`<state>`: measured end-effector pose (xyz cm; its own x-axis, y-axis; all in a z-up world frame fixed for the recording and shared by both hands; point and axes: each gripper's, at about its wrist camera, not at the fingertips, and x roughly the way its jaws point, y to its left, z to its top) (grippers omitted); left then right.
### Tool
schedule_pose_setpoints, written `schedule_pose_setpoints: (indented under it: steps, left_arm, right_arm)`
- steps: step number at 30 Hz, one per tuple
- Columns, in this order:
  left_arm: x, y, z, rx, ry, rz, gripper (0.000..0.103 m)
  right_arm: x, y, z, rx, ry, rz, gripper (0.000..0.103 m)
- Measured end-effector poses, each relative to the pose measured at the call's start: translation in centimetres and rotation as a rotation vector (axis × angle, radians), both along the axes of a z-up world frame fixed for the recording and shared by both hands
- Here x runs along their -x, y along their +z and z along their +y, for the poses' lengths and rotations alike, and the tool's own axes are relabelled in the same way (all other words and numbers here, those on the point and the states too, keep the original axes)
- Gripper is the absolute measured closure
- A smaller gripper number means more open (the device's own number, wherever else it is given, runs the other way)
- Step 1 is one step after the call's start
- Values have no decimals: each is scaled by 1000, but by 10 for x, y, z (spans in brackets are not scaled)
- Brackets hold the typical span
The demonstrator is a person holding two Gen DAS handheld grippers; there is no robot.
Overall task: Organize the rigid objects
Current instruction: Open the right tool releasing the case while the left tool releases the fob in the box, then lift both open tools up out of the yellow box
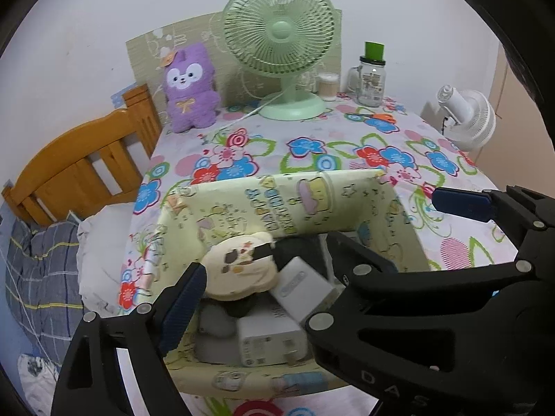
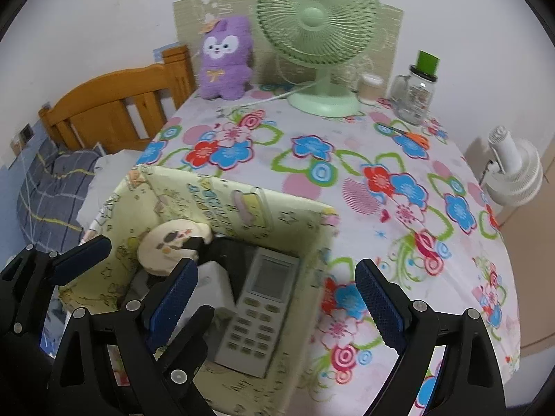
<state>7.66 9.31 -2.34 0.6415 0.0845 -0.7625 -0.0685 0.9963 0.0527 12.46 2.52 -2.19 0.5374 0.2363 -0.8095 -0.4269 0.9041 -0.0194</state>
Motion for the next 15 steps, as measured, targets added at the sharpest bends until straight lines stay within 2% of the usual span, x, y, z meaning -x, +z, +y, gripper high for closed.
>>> schedule_pose_setpoints:
  steps: [7, 13, 15]
  left_arm:
    - [-6, -7, -16, 10, -30, 19, 13]
    - [-9, -8, -33, 17, -55, 20, 13]
    - [-9, -7, -38, -2, -51, 9, 13]
  right_arm:
    - [2, -2, -19, 32, -55, -24, 9]
    - [6, -1, -36, 16, -81, -50, 9]
    - [6, 0, -41, 15, -89, -54, 9]
